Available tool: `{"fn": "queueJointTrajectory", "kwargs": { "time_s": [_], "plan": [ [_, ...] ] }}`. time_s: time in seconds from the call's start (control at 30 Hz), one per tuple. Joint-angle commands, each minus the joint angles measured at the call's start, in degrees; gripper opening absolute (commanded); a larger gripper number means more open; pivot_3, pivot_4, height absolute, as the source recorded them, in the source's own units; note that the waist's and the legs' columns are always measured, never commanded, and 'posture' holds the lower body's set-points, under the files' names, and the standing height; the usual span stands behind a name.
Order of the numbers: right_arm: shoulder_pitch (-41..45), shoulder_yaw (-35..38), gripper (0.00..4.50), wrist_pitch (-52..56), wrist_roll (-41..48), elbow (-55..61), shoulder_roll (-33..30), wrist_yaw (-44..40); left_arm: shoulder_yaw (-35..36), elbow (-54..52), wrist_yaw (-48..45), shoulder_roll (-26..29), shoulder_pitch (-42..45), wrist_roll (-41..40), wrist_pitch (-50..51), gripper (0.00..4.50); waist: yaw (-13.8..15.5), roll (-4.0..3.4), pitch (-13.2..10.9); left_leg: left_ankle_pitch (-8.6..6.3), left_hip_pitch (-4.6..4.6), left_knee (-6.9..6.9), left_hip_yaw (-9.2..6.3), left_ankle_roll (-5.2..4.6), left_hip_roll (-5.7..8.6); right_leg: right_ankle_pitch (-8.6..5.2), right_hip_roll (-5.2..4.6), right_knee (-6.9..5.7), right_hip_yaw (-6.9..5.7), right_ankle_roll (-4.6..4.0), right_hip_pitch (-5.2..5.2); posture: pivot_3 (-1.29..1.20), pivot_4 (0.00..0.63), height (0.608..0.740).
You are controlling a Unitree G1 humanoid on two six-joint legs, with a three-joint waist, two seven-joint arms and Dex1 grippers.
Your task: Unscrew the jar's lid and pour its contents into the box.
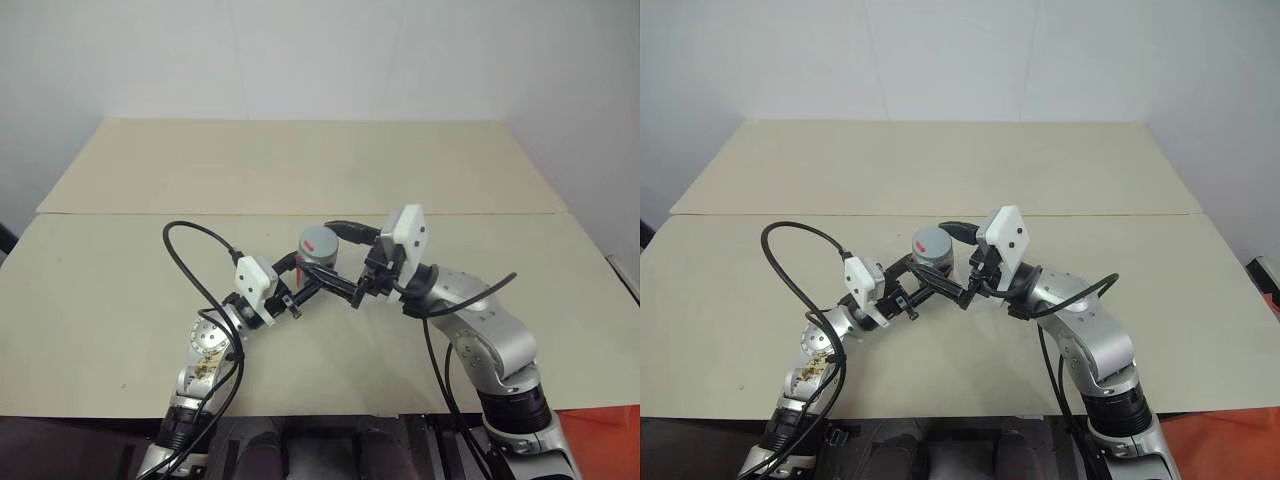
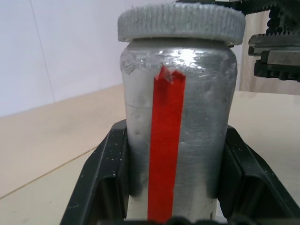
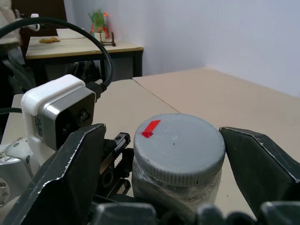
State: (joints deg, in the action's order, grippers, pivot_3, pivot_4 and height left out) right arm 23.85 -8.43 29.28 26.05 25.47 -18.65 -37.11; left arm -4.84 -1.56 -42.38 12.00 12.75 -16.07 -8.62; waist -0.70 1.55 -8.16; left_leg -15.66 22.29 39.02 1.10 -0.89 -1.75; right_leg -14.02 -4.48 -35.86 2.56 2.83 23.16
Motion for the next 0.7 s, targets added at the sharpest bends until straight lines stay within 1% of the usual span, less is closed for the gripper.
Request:
{"fn": "queueJointTrajectory", "kwargs": {
  "time_s": [0.03, 0.37, 0.47, 0.57, 0.6, 0.7],
  "plan": [
    [0.13, -0.31, 4.45, -1.94, 0.91, 3.10, 0.30, -0.88, -0.33, -0.40, -0.09, -0.34, 1.16, -0.40, -1.16, 2.00, 0.00, 0.00, 0.00, 0.00, 0.00, 0.00, 0.00, 0.00, 0.00, 0.00, 0.00, 0.00, 0.00, 0.00, 0.00, 0.00, 0.150, 0.740],
    [1.15, -0.22, 4.45, -3.18, -2.39, 0.78, 1.29, 1.77, -0.46, -1.13, -0.24, -0.34, 0.73, -0.89, -0.41, 2.00, 0.00, 0.00, 0.00, 0.00, 0.00, 0.00, 0.00, 0.00, 0.00, 0.00, 0.00, 0.00, 0.00, 0.00, 0.00, 0.00, 0.150, 0.740],
    [1.24, 0.04, 3.87, -3.29, -2.70, 0.46, 2.05, 2.33, -0.51, -1.09, -0.26, -0.32, 0.68, -0.82, -0.44, 2.00, 0.00, 0.00, 0.00, 0.00, 0.00, 0.00, 0.00, 0.00, 0.00, 0.00, 0.00, 0.00, 0.00, 0.00, 0.00, 0.00, 0.150, 0.740],
    [1.14, -0.20, 2.83, -3.70, -3.11, 0.45, 1.86, 2.03, -0.61, -1.26, -0.28, -0.32, 0.54, -0.84, -0.40, 2.00, 0.00, 0.00, 0.00, 0.00, 0.00, 0.00, 0.00, 0.00, 0.00, 0.00, 0.00, 0.00, 0.00, 0.00, 0.00, 0.00, 0.150, 0.740],
    [1.11, -0.21, 2.74, -3.68, -3.16, 0.52, 1.82, 2.05, -0.65, -1.35, -0.29, -0.33, 0.50, -0.86, -0.36, 2.00, 0.00, 0.00, 0.00, 0.00, 0.00, 0.00, 0.00, 0.00, 0.00, 0.00, 0.00, 0.00, 0.00, 0.00, 0.00, 0.00, 0.150, 0.740],
    [1.00, -0.20, 2.74, -3.77, -3.00, 0.72, 1.70, 1.68, -0.70, -1.37, -0.35, -0.32, 0.50, -0.91, -0.34, 2.00, 0.00, 0.00, 0.00, 0.00, 0.00, 0.00, 0.00, 0.00, 0.00, 0.00, 0.00, 0.00, 0.00, 0.00, 0.00, 0.00, 0.150, 0.740]
  ]
}}
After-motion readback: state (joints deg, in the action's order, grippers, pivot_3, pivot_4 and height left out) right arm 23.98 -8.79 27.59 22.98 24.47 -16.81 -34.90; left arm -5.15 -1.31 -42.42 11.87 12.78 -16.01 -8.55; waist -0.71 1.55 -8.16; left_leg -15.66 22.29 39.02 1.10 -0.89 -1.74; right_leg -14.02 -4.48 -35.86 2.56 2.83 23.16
